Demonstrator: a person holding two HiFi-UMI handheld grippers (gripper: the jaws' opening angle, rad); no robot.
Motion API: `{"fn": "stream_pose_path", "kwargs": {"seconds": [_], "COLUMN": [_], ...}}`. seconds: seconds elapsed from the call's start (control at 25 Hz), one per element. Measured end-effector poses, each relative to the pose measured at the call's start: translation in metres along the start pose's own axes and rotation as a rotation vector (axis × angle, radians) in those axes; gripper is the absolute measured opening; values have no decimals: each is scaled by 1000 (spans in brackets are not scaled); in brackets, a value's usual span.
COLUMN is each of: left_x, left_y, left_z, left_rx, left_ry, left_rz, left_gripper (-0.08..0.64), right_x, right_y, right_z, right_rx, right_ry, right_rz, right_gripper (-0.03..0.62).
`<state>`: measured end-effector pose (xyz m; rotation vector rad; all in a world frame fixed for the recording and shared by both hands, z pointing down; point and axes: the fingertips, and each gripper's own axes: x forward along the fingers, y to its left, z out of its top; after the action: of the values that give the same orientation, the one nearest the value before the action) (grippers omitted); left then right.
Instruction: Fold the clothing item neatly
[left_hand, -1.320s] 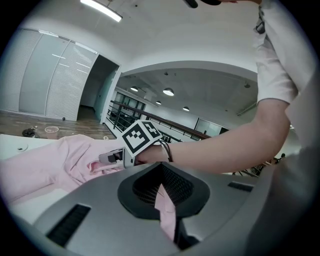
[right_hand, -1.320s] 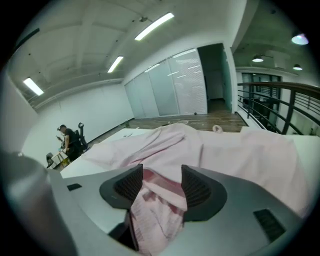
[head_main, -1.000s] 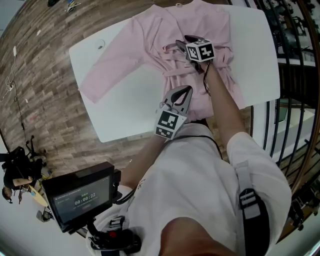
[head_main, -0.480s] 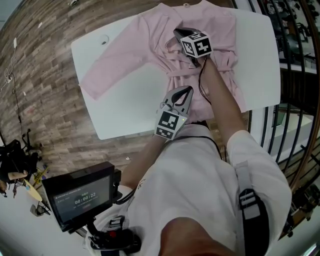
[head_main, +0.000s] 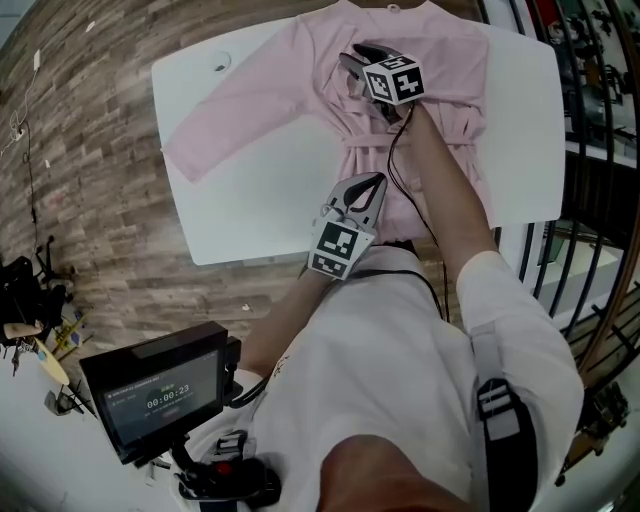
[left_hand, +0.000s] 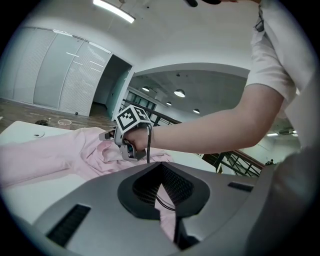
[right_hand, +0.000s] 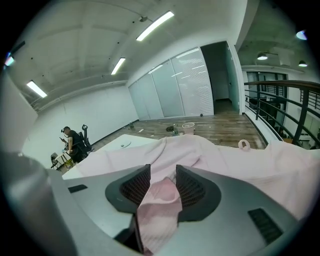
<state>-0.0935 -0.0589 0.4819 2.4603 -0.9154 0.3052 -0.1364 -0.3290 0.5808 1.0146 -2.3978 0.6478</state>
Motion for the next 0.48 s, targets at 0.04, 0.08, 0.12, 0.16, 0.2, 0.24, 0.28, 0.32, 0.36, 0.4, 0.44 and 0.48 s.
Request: {"fn": "stream_pose_path", "kwargs": {"seconds": [0.04, 0.08, 0.12, 0.16, 0.2, 0.24, 0.28, 0.32, 0.36, 0.4, 0.44, 0.48], "left_x": [0, -1, -2, -3, -4, -5, -6, -7, -8, -8, -9, -10], "left_y": [-1, -2, -3, -3, -4, -4, -3, -2, -1, 0, 0, -1], "left_z": [1, 2, 3, 3, 3, 1, -1, -2, -4, -4, -5, -5], "left_rx": [-1, -2, -2, -3, -4, -5, -8, -11, -14, -17, -20, -22], "left_ry": [-3, -6, -9, -11, -12, -11, -10, -10, -10, -11, -14, -17], "left_rz": [-1, -2, -3, -3, -1, 2, 6, 10, 15, 18, 20, 21], "left_gripper": [3, 3, 3, 3, 3, 3, 3, 3, 3, 3, 3, 3], "right_x": [-3, -6, -9, -11, -15, -20, -26, -34, -40, -44, -43, -39], "right_y": [0, 0, 1, 3, 5, 7, 8, 7, 2, -5, -12, -17], "right_z": [-3, -7, -9, -8, -3, 7, 21, 33, 41, 42, 34, 20], "right_rx": [3, 12, 25, 41, 61, 89, 128, 173, 219, 252, 259, 234], "right_ry": [10, 19, 21, 2, -43, -113, -195, -272, -327, -344, -315, -248], "right_rz": [-1, 2, 7, 18, 35, 59, 83, 98, 98, 80, 51, 18], "right_gripper": [142, 141, 140, 140, 140, 140, 140, 141, 141, 141, 141, 141]}}
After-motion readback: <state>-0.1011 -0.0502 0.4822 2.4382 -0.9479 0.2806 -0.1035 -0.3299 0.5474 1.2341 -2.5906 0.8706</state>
